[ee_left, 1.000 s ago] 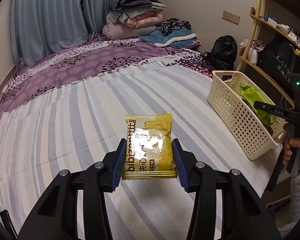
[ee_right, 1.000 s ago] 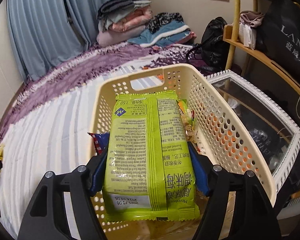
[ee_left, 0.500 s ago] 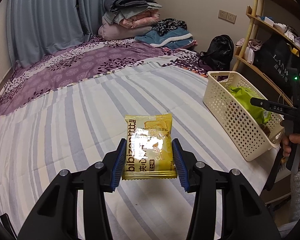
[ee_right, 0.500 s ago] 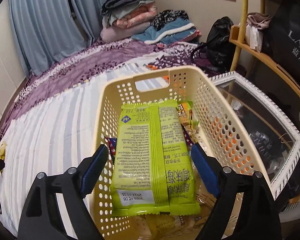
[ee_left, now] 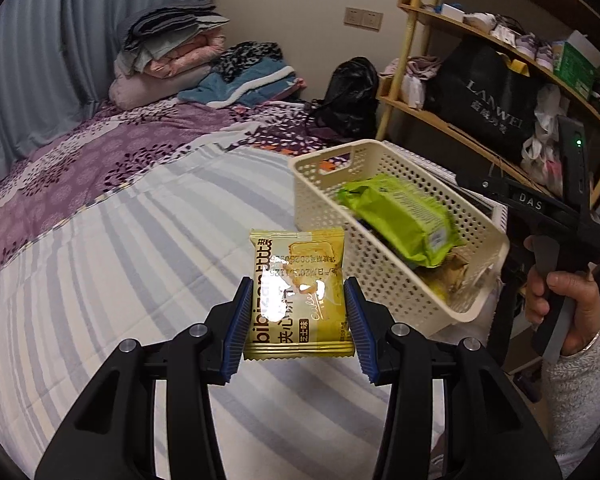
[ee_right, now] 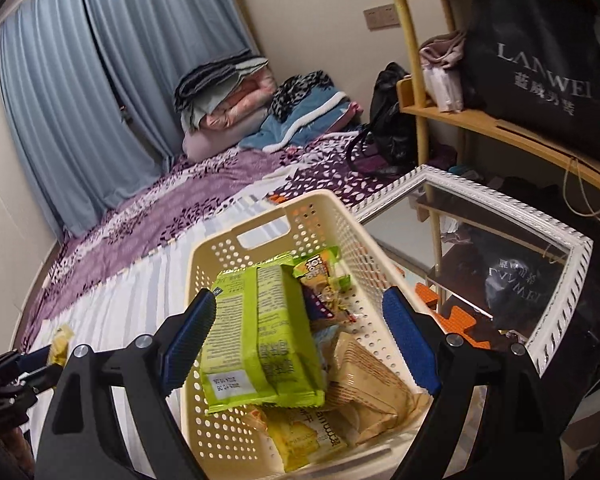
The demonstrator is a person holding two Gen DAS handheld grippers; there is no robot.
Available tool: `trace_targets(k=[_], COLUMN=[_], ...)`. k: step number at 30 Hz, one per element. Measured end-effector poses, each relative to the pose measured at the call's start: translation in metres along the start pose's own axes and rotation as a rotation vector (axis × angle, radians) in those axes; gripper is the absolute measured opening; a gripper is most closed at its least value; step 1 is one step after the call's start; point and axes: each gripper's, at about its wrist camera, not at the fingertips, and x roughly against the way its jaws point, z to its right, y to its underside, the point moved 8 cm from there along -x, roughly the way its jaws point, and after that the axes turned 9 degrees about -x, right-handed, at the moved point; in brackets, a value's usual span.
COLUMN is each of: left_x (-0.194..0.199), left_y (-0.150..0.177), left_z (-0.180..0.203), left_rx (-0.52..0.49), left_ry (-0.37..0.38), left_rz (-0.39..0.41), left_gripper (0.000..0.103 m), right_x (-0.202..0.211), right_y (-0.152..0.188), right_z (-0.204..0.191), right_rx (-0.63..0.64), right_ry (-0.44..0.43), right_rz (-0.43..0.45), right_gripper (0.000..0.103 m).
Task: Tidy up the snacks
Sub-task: 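Lower the yellow pack into the basket and open the left tool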
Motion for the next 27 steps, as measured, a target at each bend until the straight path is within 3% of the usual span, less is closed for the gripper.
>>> trace_targets(k=[8, 16, 27], left_x=[-0.031, -0.061, -0.103], left_y=[-0.027, -0.037, -0.034], left_z=[0.083, 0.119, 0.126], left_rx=[-0.129, -0.163, -0.177], left_ry=[0.165, 0.252, 0.235], left_rz=[-0.007, -0.038, -0.088], left_gripper=[0.047, 0.047, 0.047], right_x=[0.015, 0.021, 0.017], right_y=[0.002, 0.009, 0.014], right_z=[0.031, 0.051, 0.059], right_rx=[-0.054, -0.074, -0.088], right_ry=[0.015, 0.037, 0.035], right_rz=[0.026, 0.038, 0.028], right_gripper=[0.085, 0.085, 0.085])
